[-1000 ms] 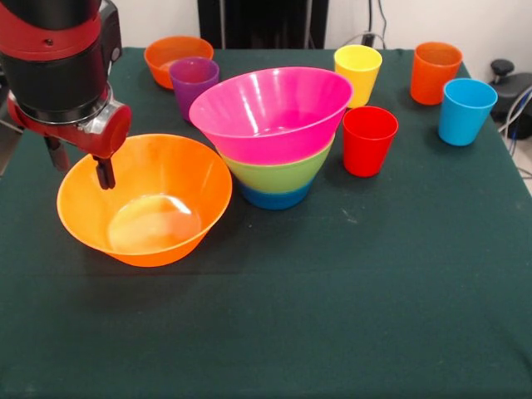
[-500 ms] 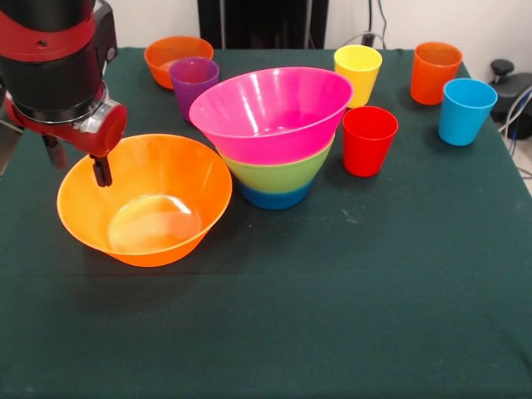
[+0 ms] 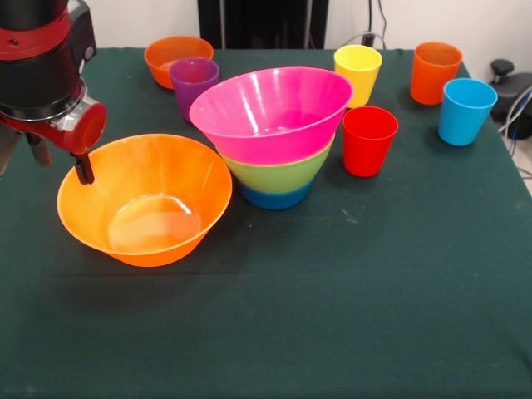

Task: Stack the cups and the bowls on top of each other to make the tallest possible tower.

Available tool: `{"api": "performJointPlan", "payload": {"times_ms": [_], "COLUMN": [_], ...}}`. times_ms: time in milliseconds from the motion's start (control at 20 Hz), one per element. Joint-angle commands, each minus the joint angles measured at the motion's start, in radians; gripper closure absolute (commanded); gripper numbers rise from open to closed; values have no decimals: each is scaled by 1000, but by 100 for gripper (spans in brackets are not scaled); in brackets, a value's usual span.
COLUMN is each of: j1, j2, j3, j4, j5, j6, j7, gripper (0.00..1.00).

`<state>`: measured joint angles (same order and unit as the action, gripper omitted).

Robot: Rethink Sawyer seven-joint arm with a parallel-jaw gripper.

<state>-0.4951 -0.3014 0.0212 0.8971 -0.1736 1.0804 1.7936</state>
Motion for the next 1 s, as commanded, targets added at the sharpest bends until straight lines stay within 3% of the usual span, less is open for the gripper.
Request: {"api": "performJointPlan", "payload": {"times_ms": [50, 1000], "j1": [-4, -24], "j2": [50, 121], "j3": [116, 148], "j4": [80, 63], "j5": [-59, -81], "j6": [-23, -122], "j7": [-243, -273], "gripper": [0, 0]}}
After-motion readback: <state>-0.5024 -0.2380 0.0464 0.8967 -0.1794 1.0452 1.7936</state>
